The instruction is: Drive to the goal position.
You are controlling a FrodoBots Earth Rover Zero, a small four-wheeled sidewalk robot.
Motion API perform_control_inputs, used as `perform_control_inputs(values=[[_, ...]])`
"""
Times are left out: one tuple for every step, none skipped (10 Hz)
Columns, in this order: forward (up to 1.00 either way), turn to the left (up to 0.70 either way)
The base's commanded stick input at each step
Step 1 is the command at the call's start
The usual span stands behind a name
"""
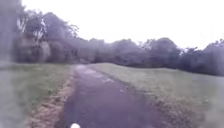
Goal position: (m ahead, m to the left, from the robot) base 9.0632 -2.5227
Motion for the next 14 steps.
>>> perform_control_inputs(values=[[0.7,0.0],[0.7,0.0],[0.7,0.0],[0.7,0.0],[0.7,0.0],[0.7,0.0],[0.7,0.0],[0.7,0.0],[0.7,0.0],[0.7,0.0],[0.7,0.0],[0.7,0.0],[0.7,0.0],[0.7,0.0]])
